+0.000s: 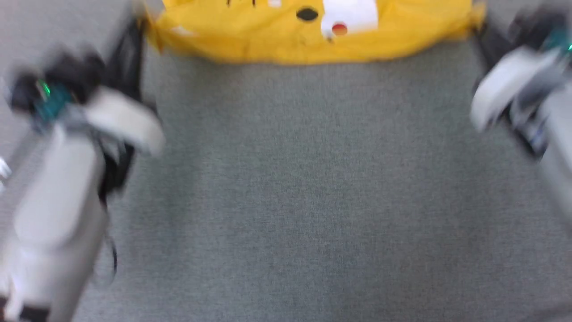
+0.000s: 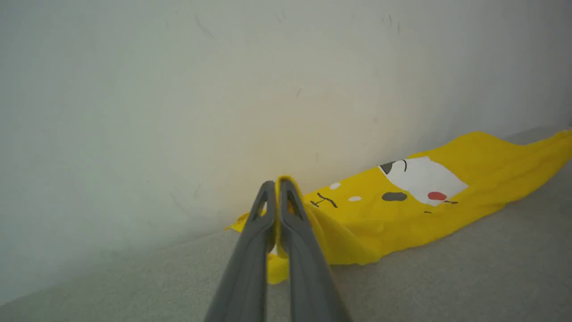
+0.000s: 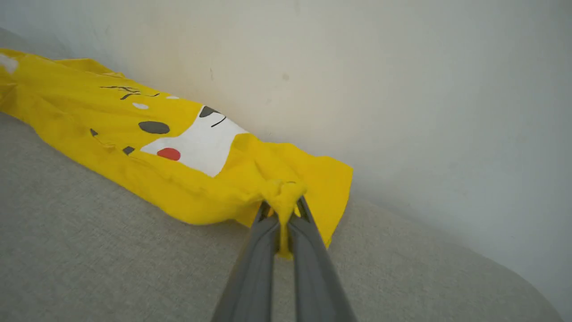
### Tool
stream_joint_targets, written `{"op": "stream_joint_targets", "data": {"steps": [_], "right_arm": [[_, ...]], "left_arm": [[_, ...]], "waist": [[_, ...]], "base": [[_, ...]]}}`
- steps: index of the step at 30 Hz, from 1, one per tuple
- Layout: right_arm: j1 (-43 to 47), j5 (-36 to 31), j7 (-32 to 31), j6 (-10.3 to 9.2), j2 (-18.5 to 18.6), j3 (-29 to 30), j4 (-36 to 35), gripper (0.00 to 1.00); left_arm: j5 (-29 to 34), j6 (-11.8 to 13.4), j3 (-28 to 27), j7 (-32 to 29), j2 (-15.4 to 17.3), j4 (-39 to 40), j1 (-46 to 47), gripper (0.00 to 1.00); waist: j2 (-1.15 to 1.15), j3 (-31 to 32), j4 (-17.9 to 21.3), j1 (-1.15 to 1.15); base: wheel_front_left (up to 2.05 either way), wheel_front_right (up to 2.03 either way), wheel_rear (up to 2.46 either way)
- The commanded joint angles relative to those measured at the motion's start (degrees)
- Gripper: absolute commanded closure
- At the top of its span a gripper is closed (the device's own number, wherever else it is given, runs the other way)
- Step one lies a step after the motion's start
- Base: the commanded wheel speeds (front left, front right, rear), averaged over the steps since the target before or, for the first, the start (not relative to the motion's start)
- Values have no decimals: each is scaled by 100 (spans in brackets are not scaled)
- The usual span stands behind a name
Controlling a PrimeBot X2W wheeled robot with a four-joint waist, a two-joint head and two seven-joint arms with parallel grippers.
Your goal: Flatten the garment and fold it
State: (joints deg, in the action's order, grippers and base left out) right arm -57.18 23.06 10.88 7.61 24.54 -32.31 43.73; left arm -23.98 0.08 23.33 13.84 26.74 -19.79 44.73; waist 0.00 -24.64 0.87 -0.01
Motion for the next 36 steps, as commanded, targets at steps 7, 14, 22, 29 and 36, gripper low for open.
{"op": "stream_joint_targets", "data": {"steps": [7,14,22,29,36], "right_arm": [[1429,521,-59,-12,294,-596,-567,100],[2570,944,-608,-12,946,-780,-1069,100],[4012,1628,-1573,-12,1549,-365,-1553,100],[5271,2161,-2628,-12,1826,305,-2108,100],[6372,2177,-3454,-12,1818,1181,-2871,100]], "left_arm": [[-204,125,345,-786,632,1002,-2086,100],[-447,262,486,-1561,1363,2054,-3553,100],[-891,325,791,-2279,1779,3095,-4823,100],[-1128,377,1096,-2560,1866,3640,-5528,100],[-1331,356,1348,-2890,1990,3910,-5937,100]], "waist": [[0,1402,-190,1],[0,2017,-319,1],[0,2622,-390,1],[0,2971,-365,1],[0,3092,-334,1]], "base": [[0,0,0],[0,0,0],[0,0,0],[0,0,0],[0,0,0]]}}
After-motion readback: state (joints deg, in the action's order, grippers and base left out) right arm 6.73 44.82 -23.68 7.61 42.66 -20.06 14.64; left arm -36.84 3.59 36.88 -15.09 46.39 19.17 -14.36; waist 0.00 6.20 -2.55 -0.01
